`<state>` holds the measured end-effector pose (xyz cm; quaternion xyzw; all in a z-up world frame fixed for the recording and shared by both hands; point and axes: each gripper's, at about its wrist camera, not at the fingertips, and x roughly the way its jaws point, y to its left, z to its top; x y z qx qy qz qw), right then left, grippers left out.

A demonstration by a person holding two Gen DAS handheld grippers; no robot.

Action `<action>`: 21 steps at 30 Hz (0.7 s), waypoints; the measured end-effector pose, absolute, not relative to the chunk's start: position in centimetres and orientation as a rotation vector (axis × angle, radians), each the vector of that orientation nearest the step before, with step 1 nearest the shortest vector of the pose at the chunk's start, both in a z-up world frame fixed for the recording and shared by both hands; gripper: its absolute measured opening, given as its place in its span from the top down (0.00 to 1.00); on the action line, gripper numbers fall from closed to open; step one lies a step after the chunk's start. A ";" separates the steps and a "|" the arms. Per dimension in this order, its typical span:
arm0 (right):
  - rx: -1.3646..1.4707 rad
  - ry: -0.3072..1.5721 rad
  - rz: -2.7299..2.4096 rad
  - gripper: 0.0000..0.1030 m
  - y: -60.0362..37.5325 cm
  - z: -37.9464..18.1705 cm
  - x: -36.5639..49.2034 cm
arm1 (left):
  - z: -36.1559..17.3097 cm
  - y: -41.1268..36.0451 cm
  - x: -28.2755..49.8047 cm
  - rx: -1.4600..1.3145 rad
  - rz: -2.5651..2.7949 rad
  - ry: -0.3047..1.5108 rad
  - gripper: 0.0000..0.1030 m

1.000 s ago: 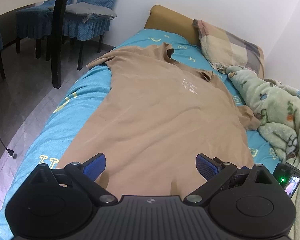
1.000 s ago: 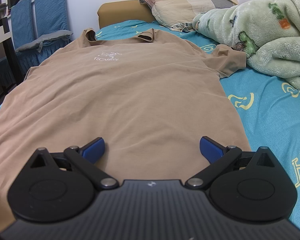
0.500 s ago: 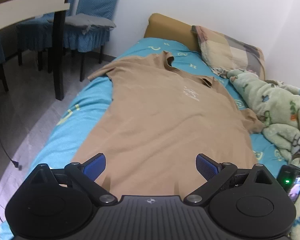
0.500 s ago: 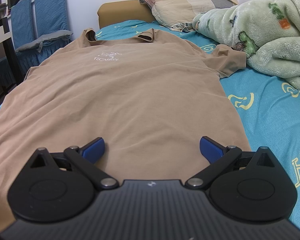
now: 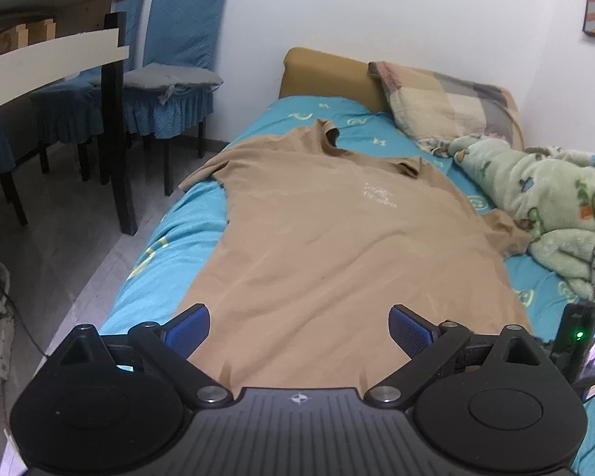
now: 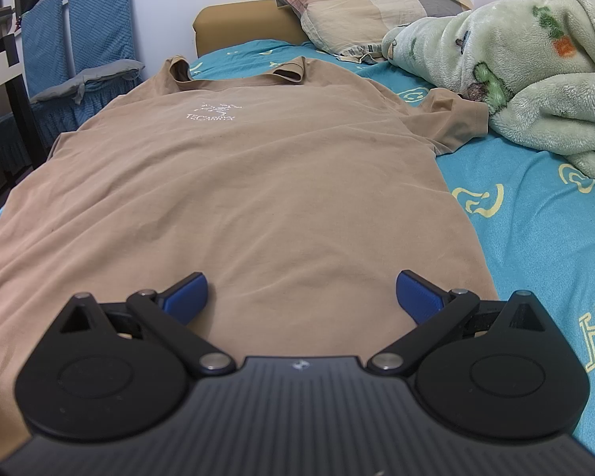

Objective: Fold clothes

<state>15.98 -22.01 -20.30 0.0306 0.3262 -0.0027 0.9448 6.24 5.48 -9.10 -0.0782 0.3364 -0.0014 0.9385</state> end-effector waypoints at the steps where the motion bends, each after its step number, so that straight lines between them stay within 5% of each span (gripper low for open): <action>1: 0.062 0.665 -0.005 0.00 -22.0 -20.3 16.0 | -9.1 5.4 6.3 -0.154 -0.005 0.685 0.05; 21: 0.062 0.664 -0.005 0.00 -22.0 -20.3 16.0 | -8.9 5.2 6.2 -0.121 -0.066 0.670 0.04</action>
